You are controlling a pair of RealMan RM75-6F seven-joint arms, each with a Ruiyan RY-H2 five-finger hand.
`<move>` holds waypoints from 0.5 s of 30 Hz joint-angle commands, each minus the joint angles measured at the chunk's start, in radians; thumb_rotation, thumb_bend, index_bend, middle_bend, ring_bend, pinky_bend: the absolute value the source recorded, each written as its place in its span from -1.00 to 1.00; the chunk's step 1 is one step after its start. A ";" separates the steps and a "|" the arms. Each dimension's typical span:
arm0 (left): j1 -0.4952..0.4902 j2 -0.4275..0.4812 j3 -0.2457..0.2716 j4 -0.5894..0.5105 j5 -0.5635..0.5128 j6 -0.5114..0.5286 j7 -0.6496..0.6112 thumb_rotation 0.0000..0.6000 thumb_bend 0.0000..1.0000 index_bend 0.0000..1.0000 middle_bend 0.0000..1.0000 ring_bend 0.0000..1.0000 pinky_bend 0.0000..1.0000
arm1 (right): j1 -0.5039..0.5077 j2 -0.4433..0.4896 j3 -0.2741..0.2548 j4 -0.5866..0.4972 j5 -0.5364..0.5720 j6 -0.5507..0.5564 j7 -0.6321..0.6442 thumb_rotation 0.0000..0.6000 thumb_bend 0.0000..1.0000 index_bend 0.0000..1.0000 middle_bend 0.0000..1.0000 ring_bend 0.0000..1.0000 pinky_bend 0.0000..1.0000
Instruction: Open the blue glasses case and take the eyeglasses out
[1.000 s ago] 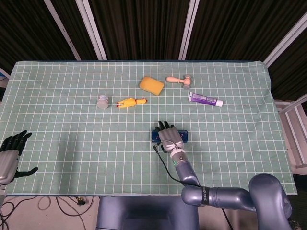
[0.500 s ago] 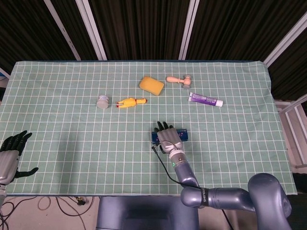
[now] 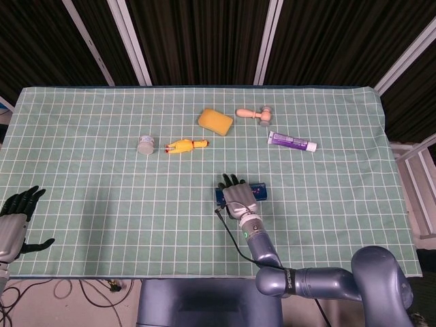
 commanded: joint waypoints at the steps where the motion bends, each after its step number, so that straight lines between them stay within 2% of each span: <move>1: 0.000 0.001 0.000 0.000 -0.001 -0.001 -0.001 1.00 -0.96 -1.00 -1.00 -1.00 -1.00 | 0.001 -0.001 -0.001 0.002 0.002 0.000 0.000 1.00 0.12 -0.59 -1.00 -1.00 -0.58; 6: 0.000 0.000 0.000 0.000 -0.002 -0.001 -0.001 1.00 -0.96 -1.00 -1.00 -1.00 -1.00 | 0.003 -0.003 -0.001 0.005 0.005 -0.001 0.002 1.00 0.13 -0.59 -1.00 -1.00 -0.58; 15: -0.001 0.001 0.000 -0.001 -0.004 -0.004 -0.003 1.00 -0.96 -1.00 -1.00 -1.00 -1.00 | 0.006 -0.003 -0.004 0.003 0.013 0.004 -0.002 1.00 0.29 -0.59 -1.00 -1.00 -0.58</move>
